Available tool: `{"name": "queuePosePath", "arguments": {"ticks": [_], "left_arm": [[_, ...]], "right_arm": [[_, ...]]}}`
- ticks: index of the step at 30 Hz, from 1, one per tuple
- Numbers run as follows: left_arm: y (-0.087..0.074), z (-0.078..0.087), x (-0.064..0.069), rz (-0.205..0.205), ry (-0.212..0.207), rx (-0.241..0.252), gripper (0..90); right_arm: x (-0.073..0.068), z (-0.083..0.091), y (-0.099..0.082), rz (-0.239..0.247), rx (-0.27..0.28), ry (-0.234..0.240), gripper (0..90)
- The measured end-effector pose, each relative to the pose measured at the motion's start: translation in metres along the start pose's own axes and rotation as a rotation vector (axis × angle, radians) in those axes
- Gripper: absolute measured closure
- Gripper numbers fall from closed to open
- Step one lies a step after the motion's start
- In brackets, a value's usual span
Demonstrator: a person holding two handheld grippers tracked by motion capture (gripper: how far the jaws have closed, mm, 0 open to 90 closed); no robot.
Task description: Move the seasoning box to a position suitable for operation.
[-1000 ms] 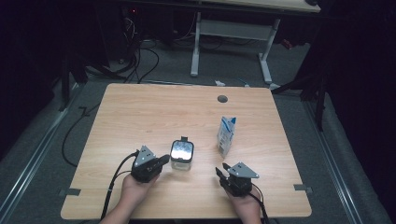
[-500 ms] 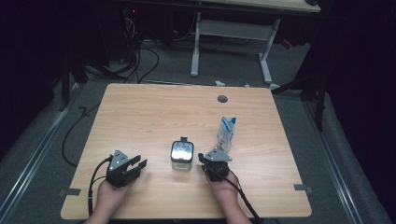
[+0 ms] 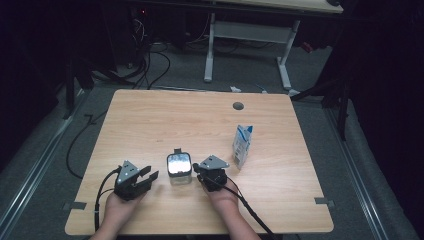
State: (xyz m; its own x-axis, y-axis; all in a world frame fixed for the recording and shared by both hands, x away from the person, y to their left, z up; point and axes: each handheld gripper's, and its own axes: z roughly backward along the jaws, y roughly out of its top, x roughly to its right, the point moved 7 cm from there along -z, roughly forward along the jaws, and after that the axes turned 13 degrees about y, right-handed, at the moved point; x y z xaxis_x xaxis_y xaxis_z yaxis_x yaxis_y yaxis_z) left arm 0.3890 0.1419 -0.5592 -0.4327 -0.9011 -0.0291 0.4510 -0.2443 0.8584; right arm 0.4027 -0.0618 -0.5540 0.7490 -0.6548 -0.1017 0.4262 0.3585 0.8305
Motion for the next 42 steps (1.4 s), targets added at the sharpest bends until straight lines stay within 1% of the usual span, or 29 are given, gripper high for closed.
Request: {"name": "queuePosePath", "arguments": {"ticks": [2, 4, 7, 9, 11, 13, 14, 15, 16, 17, 18, 19, 21, 22, 23, 24, 25, 28, 29, 30, 32, 33, 35, 36, 37, 40, 41, 42], "left_arm": [[0.0, -0.001, 0.002, 0.008, -0.015, -0.003, 63.7], [0.001, -0.002, 0.005, 0.013, -0.029, -0.007, 65.6], [0.003, -0.003, 0.011, 0.015, -0.042, -0.006, 70.2], [0.004, -0.003, 0.015, 0.016, -0.047, -0.003, 73.8], [0.005, -0.002, 0.019, 0.016, -0.052, 0.0, 76.2], [0.005, -0.002, 0.023, 0.006, -0.053, -0.001, 78.8], [0.005, -0.002, 0.026, 0.003, -0.058, -0.006, 79.9], [0.005, -0.002, 0.027, 0.0, -0.052, -0.006, 81.7], [0.005, -0.002, 0.027, 0.0, -0.052, -0.006, 82.4], [0.005, -0.002, 0.03, 0.003, -0.057, -0.011, 82.4], [0.004, -0.001, 0.033, 0.001, -0.062, -0.018, 83.1], [0.004, -0.001, 0.035, 0.0, -0.062, -0.018, 83.6], [0.004, 0.001, 0.039, -0.013, -0.062, -0.018, 83.8], [0.004, 0.0, 0.042, -0.016, -0.071, -0.018, 84.4], [0.004, 0.001, 0.043, -0.022, -0.071, -0.018, 84.5], [0.004, 0.0, 0.047, -0.022, -0.086, -0.021, 84.5], [0.004, 0.0, 0.047, -0.022, -0.086, -0.021, 84.5], [0.005, -0.002, 0.058, -0.034, -0.106, -0.019, 84.1], [0.005, -0.002, 0.058, -0.034, -0.106, -0.019, 83.9], [0.007, -0.004, 0.062, -0.033, -0.12, -0.017, 83.8], [0.007, -0.004, 0.064, -0.039, -0.125, -0.016, 83.7], [0.008, -0.004, 0.066, -0.046, -0.134, -0.016, 83.6], [0.008, -0.004, 0.067, -0.05, -0.137, -0.015, 83.6], [0.007, -0.004, 0.067, -0.06, -0.137, -0.012, 83.6], [0.007, -0.003, 0.066, -0.062, -0.134, -0.011, 83.5], [0.008, -0.002, 0.06, -0.051, -0.121, -0.005, 82.5], [0.008, -0.002, 0.06, -0.051, -0.121, -0.005, 81.7], [0.008, -0.001, 0.056, -0.046, -0.111, -0.003, 81.3]], "right_arm": [[0.001, 0.006, -0.002, 0.013, 0.001, -0.011, 89.4], [0.006, 0.017, -0.01, 0.025, -0.011, -0.042, 89.0], [0.016, 0.037, -0.024, 0.009, -0.01, -0.078, 88.8], [0.021, 0.053, -0.033, -0.004, 0.005, -0.108, 88.5], [0.024, 0.065, -0.039, -0.01, 0.025, -0.131, 87.6], [0.026, 0.079, -0.045, -0.016, 0.053, -0.155, 87.2], [0.027, 0.085, -0.047, -0.022, 0.066, -0.159, 87.0], [0.028, 0.089, -0.049, -0.022, 0.064, -0.161, 86.7], [0.028, 0.089, -0.049, -0.022, 0.064, -0.161, 86.7], [0.03, 0.093, -0.05, -0.017, 0.06, -0.17, 86.7], [0.035, 0.1, -0.054, -0.035, 0.071, -0.179, 86.6], [0.036, 0.101, -0.056, -0.041, 0.07, -0.176, 86.6], [0.038, 0.102, -0.059, -0.049, 0.067, -0.174, 86.5], [0.04, 0.101, -0.06, -0.054, 0.067, -0.174, 86.4], [0.041, 0.101, -0.06, -0.055, 0.069, -0.174, 86.3], [0.041, 0.102, -0.06, -0.06, 0.067, -0.173, 86.0], [0.041, 0.102, -0.06, -0.06, 0.067, -0.173, 86.0], [0.042, 0.103, -0.061, -0.065, 0.067, -0.174, 85.4], [0.042, 0.103, -0.061, -0.065, 0.067, -0.174, 85.4], [0.043, 0.104, -0.061, -0.072, 0.07, -0.173, 85.3], [0.043, 0.104, -0.061, -0.073, 0.069, -0.175, 85.2], [0.043, 0.104, -0.061, -0.074, 0.068, -0.176, 85.1], [0.044, 0.103, -0.061, -0.077, 0.066, -0.178, 85.0], [0.044, 0.103, -0.062, -0.076, 0.066, -0.177, 85.0], [0.045, 0.103, -0.062, -0.079, 0.064, -0.178, 84.7], [0.046, 0.103, -0.063, -0.085, 0.062, -0.182, 84.1], [0.046, 0.103, -0.063, -0.087, 0.062, -0.183, 83.8], [0.046, 0.103, -0.063, -0.085, 0.06, -0.185, 83.6]]}}
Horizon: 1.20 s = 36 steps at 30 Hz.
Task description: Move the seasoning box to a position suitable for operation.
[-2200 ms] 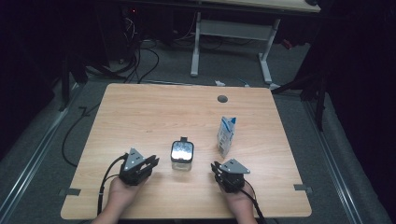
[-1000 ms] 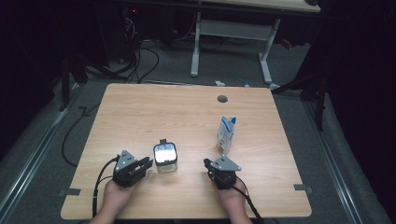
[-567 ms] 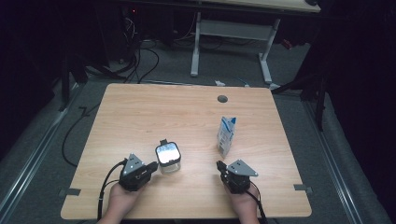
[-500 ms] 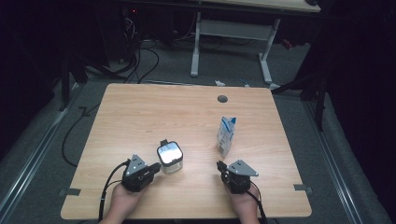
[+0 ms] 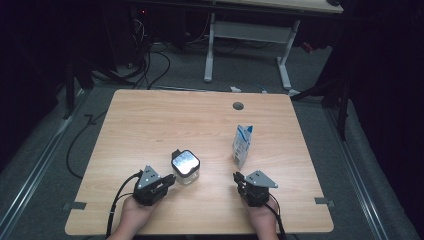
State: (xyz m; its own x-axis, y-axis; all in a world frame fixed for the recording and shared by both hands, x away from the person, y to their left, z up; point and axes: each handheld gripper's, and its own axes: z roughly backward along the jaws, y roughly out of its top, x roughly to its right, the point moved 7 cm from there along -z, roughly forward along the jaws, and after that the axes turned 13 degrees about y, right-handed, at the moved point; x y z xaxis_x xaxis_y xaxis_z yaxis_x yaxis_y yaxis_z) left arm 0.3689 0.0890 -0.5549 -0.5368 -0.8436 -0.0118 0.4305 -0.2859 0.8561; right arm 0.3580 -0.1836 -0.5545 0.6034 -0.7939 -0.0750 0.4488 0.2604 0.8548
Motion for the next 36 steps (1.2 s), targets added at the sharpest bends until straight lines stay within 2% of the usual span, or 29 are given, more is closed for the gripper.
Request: {"name": "queuePosePath", "arguments": {"ticks": [4, 6, 7, 8, 9, 11, 16, 21, 23, 24, 25, 26, 27, 30, 33, 34, 35, 36], "left_arm": [[-0.001, 0.002, -0.016, 0.006, 0.047, 0.005, 81.4], [0.0, 0.001, -0.025, 0.024, 0.07, 0.006, 83.6], [0.0, 0.001, -0.025, 0.024, 0.07, 0.006, 84.6], [0.002, -0.002, -0.034, 0.043, 0.086, 0.002, 86.0], [0.002, -0.002, -0.034, 0.043, 0.086, 0.002, 86.8], [0.007, -0.01, -0.043, 0.055, 0.103, 0.002, 88.3], [0.015, -0.015, -0.048, 0.066, 0.102, 0.013, 90.0], [0.018, -0.01, -0.047, 0.064, 0.087, 0.022, 89.6], [0.02, -0.007, -0.046, 0.054, 0.078, 0.029, 86.1], [0.022, -0.006, -0.045, 0.061, 0.054, 0.034, 84.5], [0.023, -0.006, -0.044, 0.068, 0.033, 0.034, 80.7], [0.025, -0.006, -0.045, 0.071, 0.025, 0.031, 72.5], [0.027, -0.006, -0.046, 0.068, 0.034, 0.029, 66.8], [0.033, -0.004, -0.05, 0.064, 0.045, 0.05, 66.2], [0.042, -0.001, -0.054, 0.087, 0.041, 0.061, 59.2], [0.048, -0.001, -0.054, 0.096, 0.048, 0.055, 59.5], [0.048, -0.001, -0.054, 0.096, 0.048, 0.055, 60.1], [0.053, 0.0, -0.053, 0.073, 0.062, 0.066, 60.9]], "right_arm": [[0.0, 0.001, 0.0, 0.0, 0.006, 0.001, 82.8], [0.0, 0.001, 0.0, 0.001, 0.005, 0.001, 82.6], [0.0, 0.001, 0.0, 0.001, 0.005, 0.001, 82.6], [-0.001, 0.001, 0.0, 0.003, 0.006, 0.002, 82.6], [-0.001, 0.001, 0.0, 0.004, 0.005, 0.004, 82.6], [0.0, 0.002, 0.001, 0.006, 0.005, 0.002, 82.6], [0.002, 0.003, 0.001, 0.003, 0.01, -0.003, 82.2], [0.003, 0.003, 0.0, -0.009, 0.008, -0.001, 81.9], [0.002, 0.002, -0.001, -0.005, 0.004, 0.001, 81.8], [0.002, 0.002, -0.001, -0.003, 0.001, 0.005, 81.9], [0.001, 0.001, -0.001, -0.004, 0.0, 0.009, 81.9], [0.001, 0.001, -0.001, 0.0, -0.002, 0.012, 81.9], [0.0, 0.001, -0.001, -0.002, -0.006, 0.013, 81.6], [0.001, -0.001, -0.001, -0.011, -0.006, 0.006, 81.0], [0.001, -0.001, 0.0, -0.012, -0.005, 0.0, 78.5], [0.002, -0.001, 0.001, -0.02, -0.003, 0.0, 77.3], [0.002, -0.001, 0.001, -0.02, -0.003, 0.0, 77.3], [0.003, 0.0, 0.001, -0.023, -0.003, -0.01, 76.9]]}}
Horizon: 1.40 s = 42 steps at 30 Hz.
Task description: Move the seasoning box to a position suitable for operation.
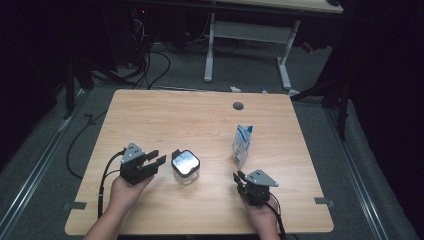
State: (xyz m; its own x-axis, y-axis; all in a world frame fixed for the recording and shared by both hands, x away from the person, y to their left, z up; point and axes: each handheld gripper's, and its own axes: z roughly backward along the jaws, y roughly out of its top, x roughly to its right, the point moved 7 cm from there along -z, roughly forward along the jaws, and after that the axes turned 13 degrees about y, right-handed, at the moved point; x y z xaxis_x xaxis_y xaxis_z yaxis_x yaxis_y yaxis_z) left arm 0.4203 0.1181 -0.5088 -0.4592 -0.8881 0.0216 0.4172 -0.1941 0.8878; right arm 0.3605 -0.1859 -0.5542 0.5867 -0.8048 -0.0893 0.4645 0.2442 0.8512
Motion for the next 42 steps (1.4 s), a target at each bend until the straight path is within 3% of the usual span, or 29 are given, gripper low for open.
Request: {"name": "queuePosePath", "arguments": {"ticks": [3, 8, 10, 12, 18, 25, 42], "left_arm": [[0.005, -0.003, 0.004, -0.056, 0.021, -0.001, 60.6], [0.008, -0.005, 0.008, -0.059, 0.011, 0.008, 60.0], [0.012, -0.006, 0.011, -0.059, -0.015, 0.001, 59.3], [0.014, -0.007, 0.012, -0.075, -0.007, 0.003, 60.1], [0.018, -0.011, 0.015, -0.056, -0.039, -0.015, 70.2], [0.021, -0.018, 0.023, -0.09, -0.029, -0.023, 87.3], [0.025, -0.022, 0.023, -0.081, -0.026, -0.009, 90.0]], "right_arm": [[0.002, 0.0, 0.0, -0.008, 0.003, -0.005, 76.5], [0.003, -0.001, 0.0, -0.014, -0.003, -0.009, 72.6], [0.003, 0.0, 0.0, -0.017, -0.003, -0.003, 71.4], [0.003, -0.001, 0.0, -0.016, -0.001, 0.0, 71.4], [0.001, -0.002, -0.001, -0.015, -0.008, 0.013, 69.1], [0.001, -0.001, 0.0, -0.01, -0.004, 0.017, 68.6], [-0.002, -0.002, 0.001, 0.007, -0.009, 0.026, 68.7]]}}
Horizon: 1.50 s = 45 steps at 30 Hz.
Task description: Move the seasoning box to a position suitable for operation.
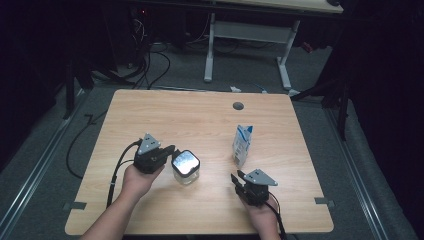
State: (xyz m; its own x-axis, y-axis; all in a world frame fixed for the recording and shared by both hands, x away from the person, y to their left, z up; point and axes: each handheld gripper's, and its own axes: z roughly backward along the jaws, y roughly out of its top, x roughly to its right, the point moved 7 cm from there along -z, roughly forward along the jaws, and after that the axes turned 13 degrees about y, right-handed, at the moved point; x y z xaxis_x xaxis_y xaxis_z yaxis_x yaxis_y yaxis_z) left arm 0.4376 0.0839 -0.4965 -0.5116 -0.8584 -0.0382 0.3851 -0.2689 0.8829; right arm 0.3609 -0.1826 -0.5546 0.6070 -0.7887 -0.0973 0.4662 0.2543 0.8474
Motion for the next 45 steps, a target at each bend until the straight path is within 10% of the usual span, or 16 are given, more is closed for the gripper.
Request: {"name": "queuePosePath", "arguments": {"ticks": [45], "left_arm": [[-0.003, -0.007, 0.004, 0.009, -0.019, 0.028, 90.0]], "right_arm": [[-0.012, -0.001, 0.003, 0.032, 0.01, 0.03, 71.5]]}}
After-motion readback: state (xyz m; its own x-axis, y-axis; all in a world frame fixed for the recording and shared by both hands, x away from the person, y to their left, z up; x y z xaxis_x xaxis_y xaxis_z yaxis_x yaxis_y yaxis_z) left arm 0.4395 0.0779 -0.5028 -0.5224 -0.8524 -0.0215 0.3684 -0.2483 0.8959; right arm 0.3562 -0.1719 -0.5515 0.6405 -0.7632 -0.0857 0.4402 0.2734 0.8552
